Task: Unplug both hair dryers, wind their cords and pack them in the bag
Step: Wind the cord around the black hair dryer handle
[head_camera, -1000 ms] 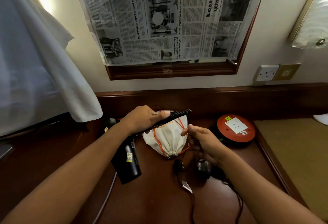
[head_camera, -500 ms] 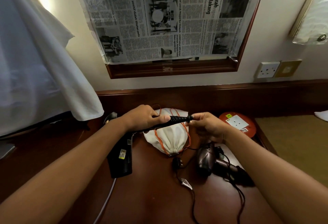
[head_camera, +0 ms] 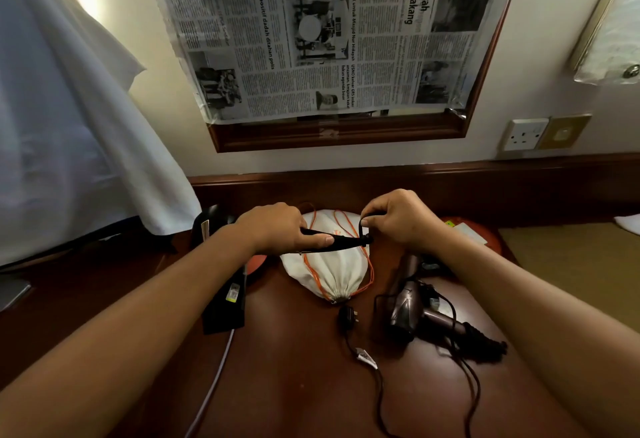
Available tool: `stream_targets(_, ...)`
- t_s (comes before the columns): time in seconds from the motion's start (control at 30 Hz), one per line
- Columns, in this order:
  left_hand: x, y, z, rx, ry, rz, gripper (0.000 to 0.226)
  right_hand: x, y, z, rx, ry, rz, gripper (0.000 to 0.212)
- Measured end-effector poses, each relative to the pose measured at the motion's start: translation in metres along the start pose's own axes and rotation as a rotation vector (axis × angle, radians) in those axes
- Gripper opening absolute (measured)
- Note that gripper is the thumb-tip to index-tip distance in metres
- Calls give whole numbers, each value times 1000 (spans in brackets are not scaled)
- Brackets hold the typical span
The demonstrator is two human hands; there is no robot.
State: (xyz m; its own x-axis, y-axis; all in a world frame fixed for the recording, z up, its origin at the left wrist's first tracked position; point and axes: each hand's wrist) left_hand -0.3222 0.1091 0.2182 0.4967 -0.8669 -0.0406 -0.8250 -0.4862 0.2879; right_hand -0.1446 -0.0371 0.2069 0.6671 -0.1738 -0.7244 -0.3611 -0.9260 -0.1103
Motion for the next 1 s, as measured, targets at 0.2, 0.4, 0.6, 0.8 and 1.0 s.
stream_targets(0.2,4,-4,12,34,-64,-102,83,6,12,15,53,77,-80,12)
stream_targets(0.4,12,-5,21,99,-78,-218,88,13,28,36,165,35,-57,11)
stream_targets(0.6,16,-7,30,132,-84,-260,97,19,47,56,226,-88,-15,23)
stream_targets(0.8,16,-7,30,115,5,-260,89,20,57,62,231,-349,52,32)
stream_targets(1.0,16,-8,24,151,192,-226,92,10,59,67,146,-811,231,17)
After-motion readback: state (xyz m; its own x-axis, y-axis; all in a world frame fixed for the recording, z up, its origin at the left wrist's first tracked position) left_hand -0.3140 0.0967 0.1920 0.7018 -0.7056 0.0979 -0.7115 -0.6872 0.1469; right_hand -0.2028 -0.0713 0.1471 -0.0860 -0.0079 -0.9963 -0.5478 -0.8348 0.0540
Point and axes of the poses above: each hand's wrist, its own y-axis away from the middle knuckle, its own z-axis out of the palm, x = y × z, and after that the axes turned 5 degrees about -y, right-handed
